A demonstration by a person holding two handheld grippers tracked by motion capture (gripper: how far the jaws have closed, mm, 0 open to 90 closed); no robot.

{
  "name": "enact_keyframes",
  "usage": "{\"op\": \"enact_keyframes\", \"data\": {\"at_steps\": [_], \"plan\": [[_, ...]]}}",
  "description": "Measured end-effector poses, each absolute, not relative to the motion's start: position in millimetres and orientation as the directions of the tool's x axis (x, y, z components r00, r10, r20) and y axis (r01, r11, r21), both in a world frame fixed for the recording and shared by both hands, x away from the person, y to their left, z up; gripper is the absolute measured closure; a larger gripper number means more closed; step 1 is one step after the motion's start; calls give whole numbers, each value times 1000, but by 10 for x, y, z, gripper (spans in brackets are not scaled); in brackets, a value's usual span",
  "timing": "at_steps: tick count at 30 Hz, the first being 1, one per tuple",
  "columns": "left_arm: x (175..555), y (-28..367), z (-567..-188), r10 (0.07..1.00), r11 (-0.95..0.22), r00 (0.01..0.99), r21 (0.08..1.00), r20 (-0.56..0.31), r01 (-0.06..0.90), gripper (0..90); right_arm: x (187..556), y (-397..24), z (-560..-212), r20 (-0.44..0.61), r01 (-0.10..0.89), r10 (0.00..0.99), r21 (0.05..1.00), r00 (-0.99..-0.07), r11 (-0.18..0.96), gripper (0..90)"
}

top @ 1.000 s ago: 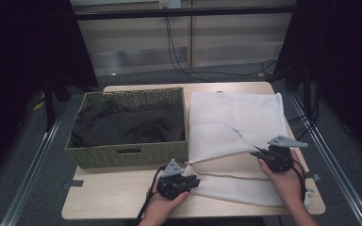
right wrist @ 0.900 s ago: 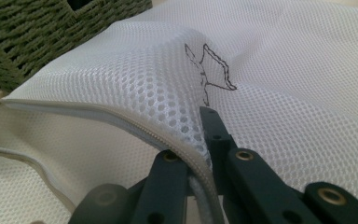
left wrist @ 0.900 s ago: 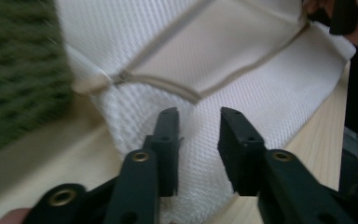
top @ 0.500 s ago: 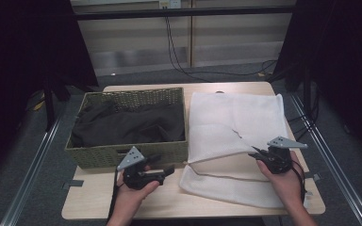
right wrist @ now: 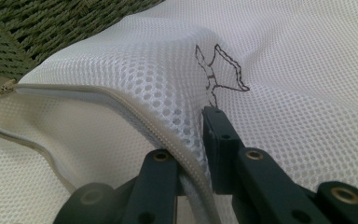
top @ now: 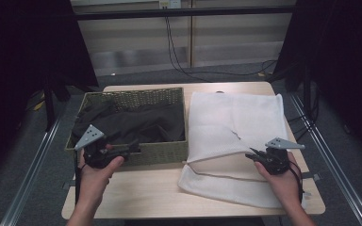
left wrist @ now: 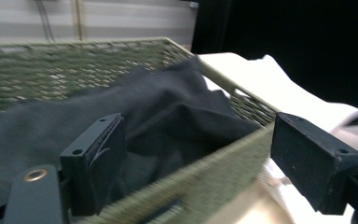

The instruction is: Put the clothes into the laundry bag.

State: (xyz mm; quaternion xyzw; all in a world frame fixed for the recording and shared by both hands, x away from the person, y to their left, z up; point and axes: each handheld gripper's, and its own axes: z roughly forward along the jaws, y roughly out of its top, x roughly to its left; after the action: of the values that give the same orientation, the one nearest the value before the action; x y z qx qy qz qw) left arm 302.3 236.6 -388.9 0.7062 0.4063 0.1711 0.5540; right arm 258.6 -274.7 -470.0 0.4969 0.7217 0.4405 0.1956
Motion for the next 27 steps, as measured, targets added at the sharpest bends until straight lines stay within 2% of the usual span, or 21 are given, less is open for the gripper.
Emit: {"op": "enact_keyframes", "data": {"at_steps": [3,8,11,14,20,23,27], "plan": [[3195,2411,-3859,760,-50,609,914,-226,402,154,2588,-2741,-4701,159,543,887,832,-433,116,819],[3454,2397,-3854,768,-68,588,881,-253,468,62,2591,-2733,-4710,159,544,884,830,-439,121,816],[3545,2376,-3831,738,-100,627,879,-249,467,0,2597,-2729,-4723,159,547,883,828,-442,124,815],[3673,2351,-3814,720,-105,636,862,-279,496,0,2600,-2725,-4730,156,547,882,827,-444,128,814],[3965,2354,-3760,724,-152,645,856,-244,494,0,2603,-2715,-4727,153,542,881,830,-447,131,808],[4126,2399,-3743,708,-153,661,859,-249,488,48,2610,-2715,-4733,153,542,881,830,-448,132,804],[4313,2399,-3791,720,-207,664,850,-203,485,48,2615,-2711,-4744,161,548,880,826,-446,127,803]]}}
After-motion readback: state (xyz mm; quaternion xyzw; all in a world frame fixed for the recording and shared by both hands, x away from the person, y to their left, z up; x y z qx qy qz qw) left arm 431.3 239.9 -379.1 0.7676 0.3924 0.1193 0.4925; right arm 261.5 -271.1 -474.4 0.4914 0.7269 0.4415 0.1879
